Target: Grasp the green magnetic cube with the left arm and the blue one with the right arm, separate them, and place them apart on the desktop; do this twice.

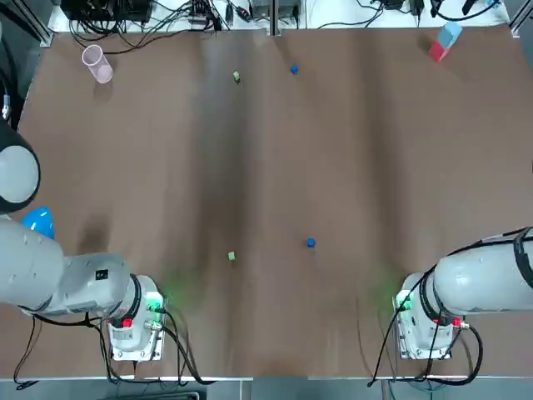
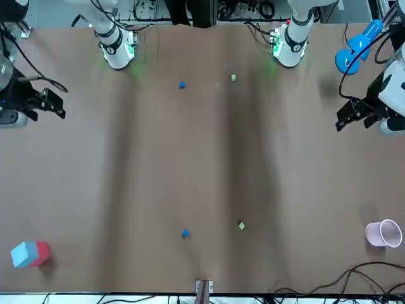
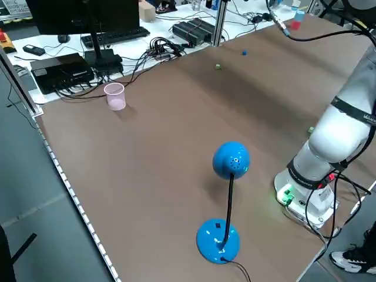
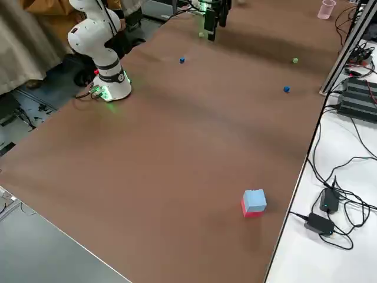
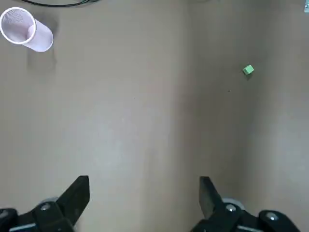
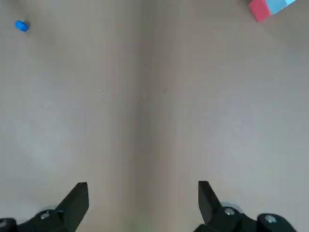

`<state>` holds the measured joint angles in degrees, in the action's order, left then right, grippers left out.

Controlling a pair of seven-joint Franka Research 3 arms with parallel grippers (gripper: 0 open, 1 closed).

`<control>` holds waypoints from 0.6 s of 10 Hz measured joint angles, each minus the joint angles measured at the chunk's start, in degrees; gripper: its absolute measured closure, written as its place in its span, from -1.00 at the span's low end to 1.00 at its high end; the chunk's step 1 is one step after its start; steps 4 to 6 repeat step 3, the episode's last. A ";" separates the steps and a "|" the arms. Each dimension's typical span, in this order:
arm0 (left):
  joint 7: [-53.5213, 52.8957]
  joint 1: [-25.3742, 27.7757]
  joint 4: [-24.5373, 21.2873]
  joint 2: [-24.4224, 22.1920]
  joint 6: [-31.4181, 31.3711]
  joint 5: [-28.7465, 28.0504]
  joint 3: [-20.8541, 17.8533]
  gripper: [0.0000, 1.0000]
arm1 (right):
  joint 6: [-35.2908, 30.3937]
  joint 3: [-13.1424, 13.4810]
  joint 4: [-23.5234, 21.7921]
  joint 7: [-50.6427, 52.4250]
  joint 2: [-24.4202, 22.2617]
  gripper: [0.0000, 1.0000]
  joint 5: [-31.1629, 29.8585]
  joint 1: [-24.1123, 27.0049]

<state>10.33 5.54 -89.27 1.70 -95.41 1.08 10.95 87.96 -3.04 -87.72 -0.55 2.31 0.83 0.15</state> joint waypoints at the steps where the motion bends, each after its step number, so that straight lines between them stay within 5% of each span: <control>1: 0.01 0.00 0.00 0.00 0.00 0.00 0.00 -1.00 | -0.04 0.00 0.24 0.00 0.23 -1.00 0.00 0.02; 6: 0.01 0.00 0.00 0.00 0.00 0.00 0.00 -1.00 | -0.20 0.00 0.51 0.00 0.23 -1.00 0.00 0.03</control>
